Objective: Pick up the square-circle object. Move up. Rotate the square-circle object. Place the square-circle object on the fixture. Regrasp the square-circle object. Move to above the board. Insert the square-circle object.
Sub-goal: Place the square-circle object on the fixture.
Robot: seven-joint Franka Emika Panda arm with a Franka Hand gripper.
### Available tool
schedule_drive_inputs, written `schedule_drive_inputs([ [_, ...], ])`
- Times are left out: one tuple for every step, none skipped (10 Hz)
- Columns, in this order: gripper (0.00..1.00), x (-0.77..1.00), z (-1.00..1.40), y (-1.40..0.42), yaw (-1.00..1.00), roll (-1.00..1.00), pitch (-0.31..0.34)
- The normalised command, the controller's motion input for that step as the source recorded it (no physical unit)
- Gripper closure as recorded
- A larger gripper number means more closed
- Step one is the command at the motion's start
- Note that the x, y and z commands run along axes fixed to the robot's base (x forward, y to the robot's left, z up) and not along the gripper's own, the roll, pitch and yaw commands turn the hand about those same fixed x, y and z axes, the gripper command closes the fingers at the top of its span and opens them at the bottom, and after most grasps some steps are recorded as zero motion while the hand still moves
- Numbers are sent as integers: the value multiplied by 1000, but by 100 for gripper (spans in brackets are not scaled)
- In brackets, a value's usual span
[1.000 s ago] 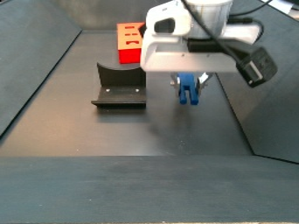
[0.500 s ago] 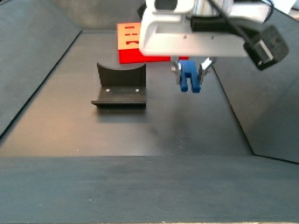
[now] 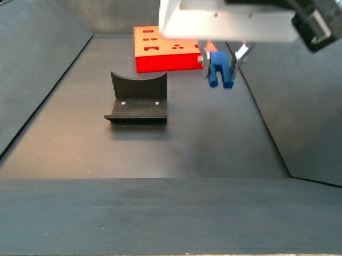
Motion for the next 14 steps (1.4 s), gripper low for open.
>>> schedule_drive_inputs([
  [100,-33,956,-5,19,120,81],
  [100,-28,829,-1,18,118,82],
  [100,-24,703,-2,18,117,86],
  [100,-16,575,-2,20,107,88],
  [100,-9,398,5,18,100,97],
  [100,-1,263,2,18,89,98],
  [100,1000,16,-27,-81,208,-116],
  [100,1000,-40,-27,-80,207,-109],
  [100,1000,-49,-22,-50,178,-66],
  [100,1000,-35,-19,-27,146,-25],
  [100,1000,-41,-18,0,113,5],
  [100,1000,-43,-17,12,92,16],
  [100,1000,-42,-14,17,71,27],
  [100,1000,-36,-11,20,51,35],
])
